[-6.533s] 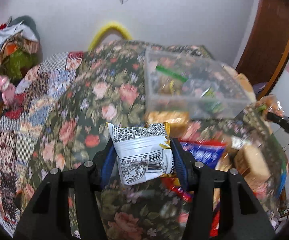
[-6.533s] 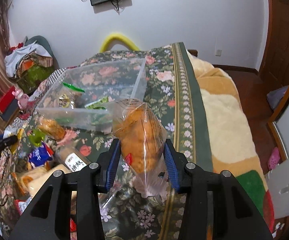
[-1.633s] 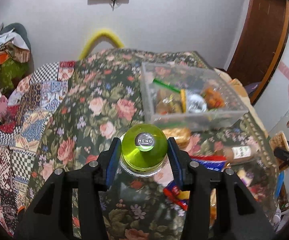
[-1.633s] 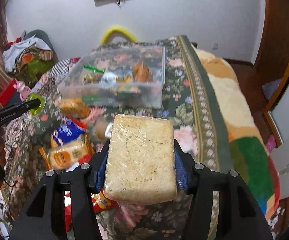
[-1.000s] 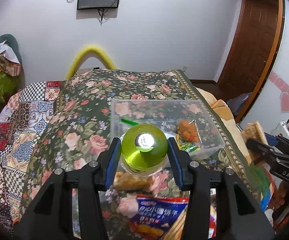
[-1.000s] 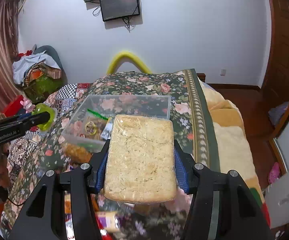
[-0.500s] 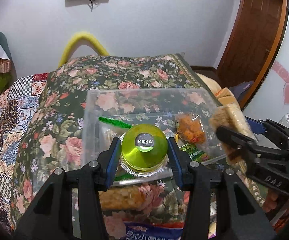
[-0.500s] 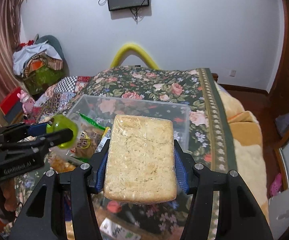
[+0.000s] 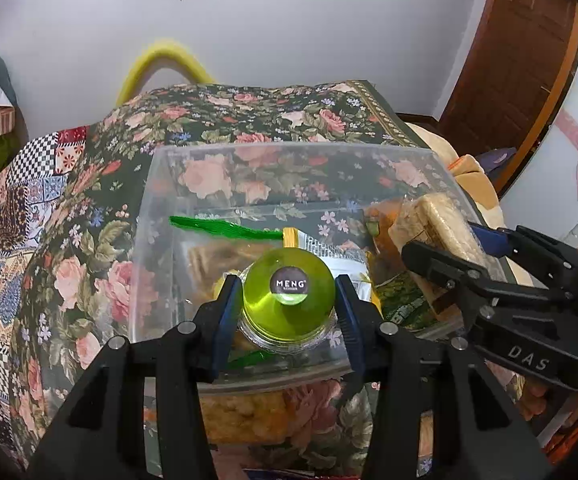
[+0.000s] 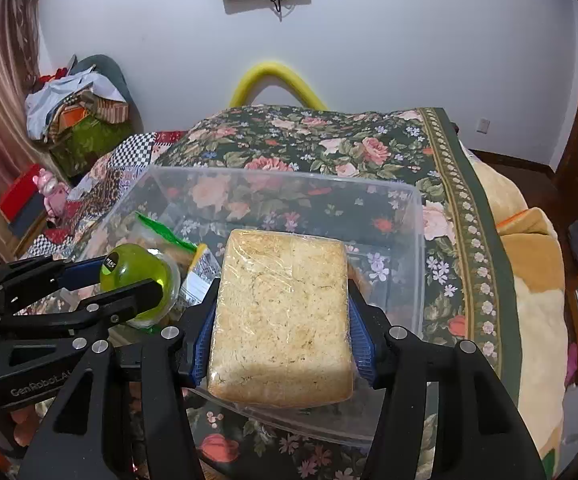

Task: Organize snacks
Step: 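Carry the jar and bread loaf into the clear box and open both tools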

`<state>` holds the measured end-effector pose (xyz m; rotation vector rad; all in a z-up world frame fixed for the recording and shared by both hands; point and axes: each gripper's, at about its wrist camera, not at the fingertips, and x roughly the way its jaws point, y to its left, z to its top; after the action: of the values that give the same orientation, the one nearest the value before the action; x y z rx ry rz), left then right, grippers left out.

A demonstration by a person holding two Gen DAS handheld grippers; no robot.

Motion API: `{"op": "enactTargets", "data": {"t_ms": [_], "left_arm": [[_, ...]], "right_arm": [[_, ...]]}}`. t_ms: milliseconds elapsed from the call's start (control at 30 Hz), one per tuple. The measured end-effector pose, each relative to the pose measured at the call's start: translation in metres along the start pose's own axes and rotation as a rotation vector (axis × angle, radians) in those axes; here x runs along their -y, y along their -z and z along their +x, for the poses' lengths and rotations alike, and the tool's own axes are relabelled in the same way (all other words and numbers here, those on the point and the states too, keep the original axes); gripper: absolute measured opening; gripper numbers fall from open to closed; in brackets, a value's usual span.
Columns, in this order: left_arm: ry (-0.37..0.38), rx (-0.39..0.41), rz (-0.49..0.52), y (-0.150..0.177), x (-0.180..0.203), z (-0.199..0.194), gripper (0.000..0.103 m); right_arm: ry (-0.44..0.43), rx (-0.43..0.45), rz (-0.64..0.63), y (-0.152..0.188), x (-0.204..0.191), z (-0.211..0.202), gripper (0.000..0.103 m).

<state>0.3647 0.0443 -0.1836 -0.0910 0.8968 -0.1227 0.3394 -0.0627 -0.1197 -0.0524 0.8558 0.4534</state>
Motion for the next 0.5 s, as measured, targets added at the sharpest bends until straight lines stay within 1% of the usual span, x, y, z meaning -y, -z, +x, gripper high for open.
{"op": "enactTargets", "data": {"t_ms": [167, 300, 433, 500], "left_arm": [[-0.009, 0.033, 0.012, -0.001, 0.003, -0.009, 0.048], [0.006, 0.040, 0.000, 0.002, 0.001, -0.020, 0.049], [0.006, 0.047, -0.009, 0.007, -0.002, -0.033, 0.050], [0.006, 0.055, -0.013, 0.010, -0.005, -0.044, 0.051]], "right_arm": [[-0.010, -0.027, 0.013, 0.005, 0.003, 0.006, 0.055], [-0.047, -0.035, 0.021, 0.006, 0.005, 0.001, 0.055], [-0.009, -0.026, -0.010, 0.007, 0.000, -0.005, 0.055], [-0.004, -0.016, -0.018, 0.008, -0.002, -0.012, 0.055]]}}
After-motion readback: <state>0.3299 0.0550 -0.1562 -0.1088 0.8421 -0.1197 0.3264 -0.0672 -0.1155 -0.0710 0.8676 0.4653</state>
